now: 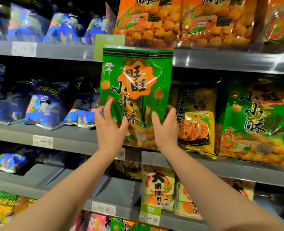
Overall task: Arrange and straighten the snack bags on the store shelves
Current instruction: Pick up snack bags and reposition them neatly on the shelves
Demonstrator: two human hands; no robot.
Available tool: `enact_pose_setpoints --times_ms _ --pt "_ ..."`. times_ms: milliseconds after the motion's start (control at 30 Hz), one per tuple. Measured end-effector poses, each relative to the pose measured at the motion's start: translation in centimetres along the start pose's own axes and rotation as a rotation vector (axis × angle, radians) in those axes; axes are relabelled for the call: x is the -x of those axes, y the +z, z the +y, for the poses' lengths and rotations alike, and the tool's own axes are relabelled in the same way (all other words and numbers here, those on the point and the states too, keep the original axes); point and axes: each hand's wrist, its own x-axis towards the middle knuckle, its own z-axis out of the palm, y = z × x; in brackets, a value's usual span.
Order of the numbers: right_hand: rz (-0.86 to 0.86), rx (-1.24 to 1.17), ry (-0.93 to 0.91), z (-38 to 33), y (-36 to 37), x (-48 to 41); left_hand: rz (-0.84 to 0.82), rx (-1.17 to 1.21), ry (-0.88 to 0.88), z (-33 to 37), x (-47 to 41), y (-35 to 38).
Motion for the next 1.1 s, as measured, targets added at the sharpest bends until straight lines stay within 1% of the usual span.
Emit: enact_pose_setpoints --times_ms 100,200,467,533,633,700,733,800,867,1033,1100 --pt "0.007 0.096 -0.004 0.3 0.1 -0.2 -0.046 -0.048 0.035 -0.6 0.2 0.1" --pt "0.027 0.144 -0.024 0.5 0.4 -0.5 -0.086 -0.048 0.026 -0.6 0.3 0.7" --pt "0.086 0.085 0.011 1.4 -0.8 -0.3 -0.191 0.008 0.085 -0.4 0.5 1.5" --pt "0.052 0.134 -0.002 1.7 -1.3 -0.5 -0.191 0.024 0.088 -0.8 0.2 1.5" --pt "0.003 0.208 0.033 2.3 -1.6 -1.3 -0.217 0.056 0.016 -2.0 -0.1 1.4" --pt "-0.051 0.301 0.054 2.9 -1.6 -1.4 -0.255 0.037 0.033 -2.3 0.3 1.4" --pt "-0.097 0.308 0.051 3.1 -1.6 -1.2 -0.261 0.029 0.048 -2.2 0.5 1.5" --pt "-0.202 0.274 0.045 3.4 -1.3 -0.7 -0.235 0.041 0.052 -1.7 0.5 1.5" --pt "-0.269 0.237 0.075 3.6 -0.7 -0.4 -0.22 0.045 0.048 -1.2 0.2 1.8" --pt "-0.32 0.137 0.134 3.4 0.3 -0.9 -0.244 -0.113 0.044 -2.1 0.8 2.1" --pt "-0.338 0.143 0.155 3.3 0.5 -1.4 -0.241 -0.19 0.073 -2.5 1.0 2.1"
